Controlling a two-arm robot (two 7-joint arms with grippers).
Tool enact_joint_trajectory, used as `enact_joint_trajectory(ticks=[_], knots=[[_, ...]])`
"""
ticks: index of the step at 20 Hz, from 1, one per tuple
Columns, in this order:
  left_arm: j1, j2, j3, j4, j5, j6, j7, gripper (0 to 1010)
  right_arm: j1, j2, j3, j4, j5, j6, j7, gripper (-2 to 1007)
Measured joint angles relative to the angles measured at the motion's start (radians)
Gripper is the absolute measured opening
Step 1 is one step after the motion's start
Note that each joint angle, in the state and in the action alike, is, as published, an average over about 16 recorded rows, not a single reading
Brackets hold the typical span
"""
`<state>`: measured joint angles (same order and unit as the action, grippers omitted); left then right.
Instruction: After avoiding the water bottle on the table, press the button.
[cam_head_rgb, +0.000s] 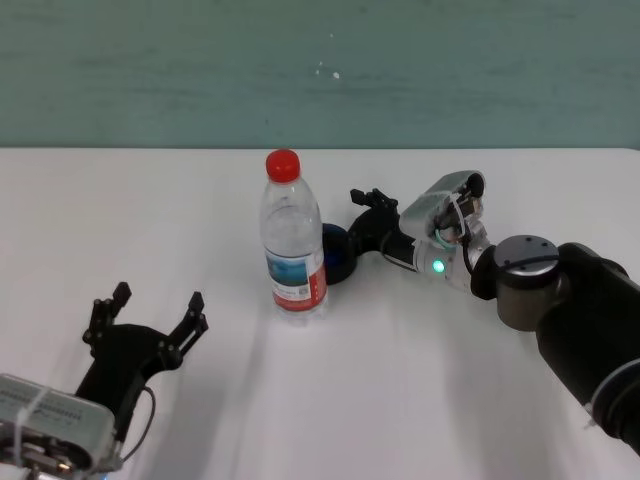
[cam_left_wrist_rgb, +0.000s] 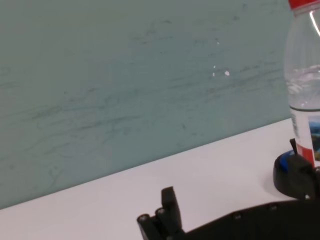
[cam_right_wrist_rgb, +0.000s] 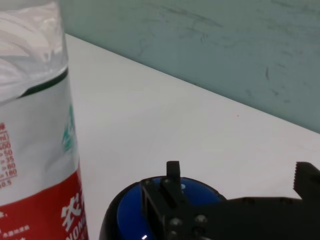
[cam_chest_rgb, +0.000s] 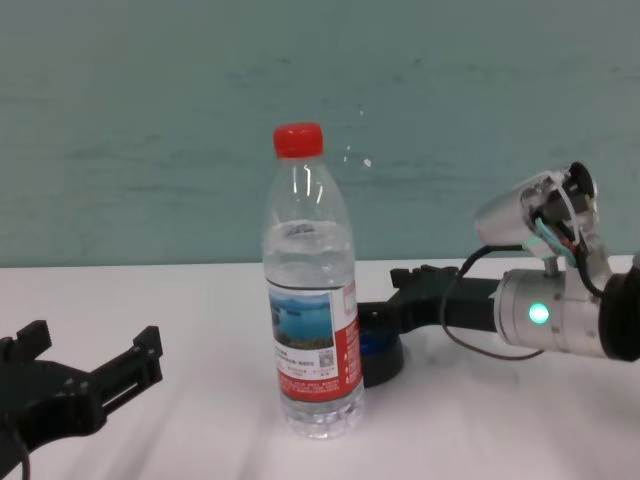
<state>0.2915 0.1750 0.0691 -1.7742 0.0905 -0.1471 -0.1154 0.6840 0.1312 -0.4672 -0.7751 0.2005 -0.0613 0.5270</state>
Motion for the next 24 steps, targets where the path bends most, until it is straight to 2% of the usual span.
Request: enact_joint_trajectory(ticks=[5, 12, 19, 24], knots=[[0.0, 0.0, 0.0, 0.0, 0.0, 0.0, 0.0, 1000, -0.028, 0.017, 0.007, -0.083, -0.005, 0.018, -0.018, 1004], [0.0, 0.0, 0.0, 0.0, 0.0, 0.0, 0.0, 1000, -0.085, 0.05, 0.014, -0.248, -0.009, 0.051, -0.054, 1004], [0.0, 0.0, 0.0, 0.0, 0.0, 0.0, 0.0, 1000, -0.15, 0.08, 0.024, -0.395, -0.013, 0.074, -0.098, 1004], [0.0, 0.0, 0.0, 0.0, 0.0, 0.0, 0.0, 1000, -0.211, 0.105, 0.045, -0.491, -0.017, 0.085, -0.138, 1004]])
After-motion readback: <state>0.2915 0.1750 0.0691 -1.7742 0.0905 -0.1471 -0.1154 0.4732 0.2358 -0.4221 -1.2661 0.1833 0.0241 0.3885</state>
